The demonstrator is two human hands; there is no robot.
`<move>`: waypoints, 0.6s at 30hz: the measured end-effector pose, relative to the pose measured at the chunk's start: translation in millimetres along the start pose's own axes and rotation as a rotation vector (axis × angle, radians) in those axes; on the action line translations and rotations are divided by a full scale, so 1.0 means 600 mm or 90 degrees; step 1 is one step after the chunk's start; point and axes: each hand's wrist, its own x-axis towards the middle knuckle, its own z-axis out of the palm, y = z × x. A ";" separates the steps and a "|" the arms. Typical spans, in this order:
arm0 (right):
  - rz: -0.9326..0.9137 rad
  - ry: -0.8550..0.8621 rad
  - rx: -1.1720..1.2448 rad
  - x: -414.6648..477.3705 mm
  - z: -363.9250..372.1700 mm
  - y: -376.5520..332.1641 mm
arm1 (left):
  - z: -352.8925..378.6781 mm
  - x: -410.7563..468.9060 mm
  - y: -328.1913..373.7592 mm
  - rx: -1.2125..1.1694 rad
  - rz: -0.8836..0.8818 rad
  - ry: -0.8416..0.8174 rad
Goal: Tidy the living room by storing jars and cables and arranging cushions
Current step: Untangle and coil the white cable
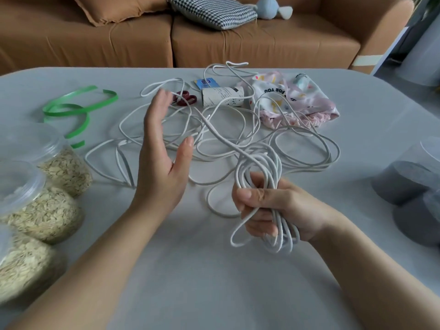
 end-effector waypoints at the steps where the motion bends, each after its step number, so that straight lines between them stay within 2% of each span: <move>1: 0.004 0.000 -0.012 0.000 0.001 0.000 | -0.001 0.000 0.001 -0.009 0.009 -0.013; 4: -0.006 0.018 -0.033 0.001 -0.002 0.000 | -0.003 -0.001 0.009 0.024 0.042 0.015; 7: -0.024 0.051 -0.048 0.007 -0.005 0.001 | -0.010 -0.006 0.032 0.053 0.123 0.053; 9: -0.040 0.058 -0.077 0.011 -0.008 0.004 | -0.010 -0.010 0.045 0.057 0.152 0.001; 14: -0.021 0.054 -0.239 0.008 -0.008 0.002 | -0.004 -0.008 0.050 -0.013 0.034 -0.161; 18: 0.023 0.032 -0.177 0.010 0.001 0.006 | -0.009 -0.003 0.049 -0.056 0.014 -0.236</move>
